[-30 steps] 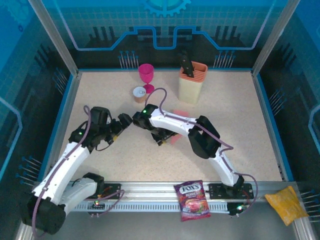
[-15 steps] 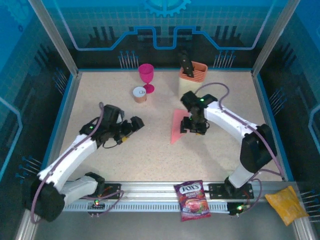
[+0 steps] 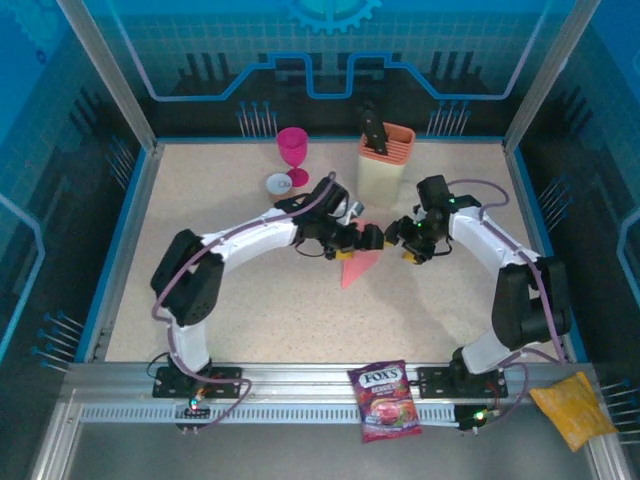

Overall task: Fold a paper plane with a square sheet of paper (pick it up from the middle)
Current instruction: Turn over the paper at the center of the table, then move the paper to the center of the table.

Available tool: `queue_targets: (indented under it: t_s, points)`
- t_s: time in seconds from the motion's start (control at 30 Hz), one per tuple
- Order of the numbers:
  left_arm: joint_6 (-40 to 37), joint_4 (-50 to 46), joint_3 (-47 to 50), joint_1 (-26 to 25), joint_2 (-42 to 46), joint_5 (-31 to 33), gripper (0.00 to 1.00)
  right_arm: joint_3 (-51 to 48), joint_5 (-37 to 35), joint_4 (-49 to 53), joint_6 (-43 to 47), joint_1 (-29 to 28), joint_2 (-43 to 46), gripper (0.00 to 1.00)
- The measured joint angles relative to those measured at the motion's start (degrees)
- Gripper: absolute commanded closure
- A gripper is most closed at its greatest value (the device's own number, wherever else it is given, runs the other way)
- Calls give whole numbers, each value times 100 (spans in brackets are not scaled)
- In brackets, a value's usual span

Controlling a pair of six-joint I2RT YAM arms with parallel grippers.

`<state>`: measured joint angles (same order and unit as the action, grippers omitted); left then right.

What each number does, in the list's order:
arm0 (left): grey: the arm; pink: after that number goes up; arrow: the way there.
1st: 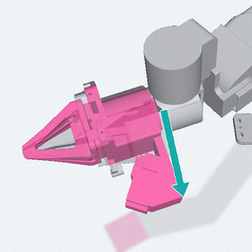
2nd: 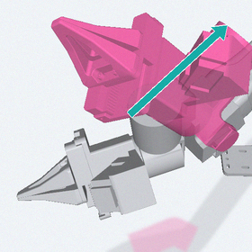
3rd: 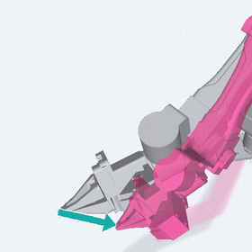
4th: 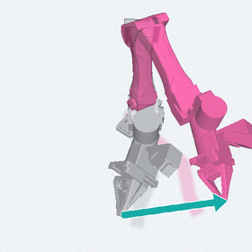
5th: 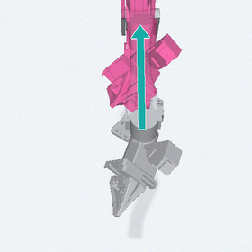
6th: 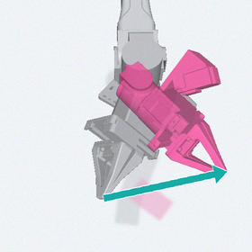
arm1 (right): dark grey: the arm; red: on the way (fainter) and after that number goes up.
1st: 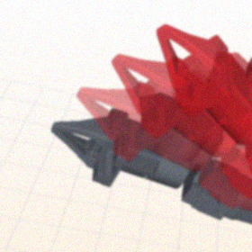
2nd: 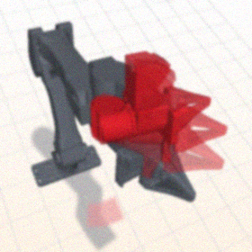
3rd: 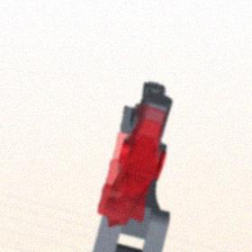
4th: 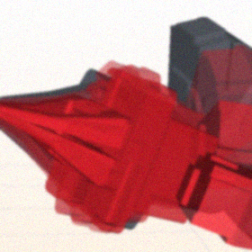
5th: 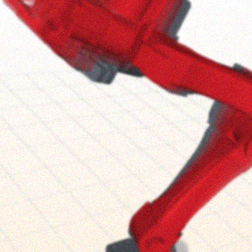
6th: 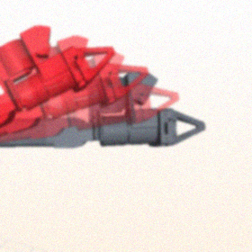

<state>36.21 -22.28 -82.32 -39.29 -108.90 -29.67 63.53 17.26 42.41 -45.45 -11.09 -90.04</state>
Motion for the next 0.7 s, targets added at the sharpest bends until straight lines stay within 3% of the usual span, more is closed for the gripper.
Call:
queue_targets:
  t_s: [0.7]
  points:
    - [-188,-92,-540,133,-1169,-138,0,-638,280,-365,-17,339,-330,44]
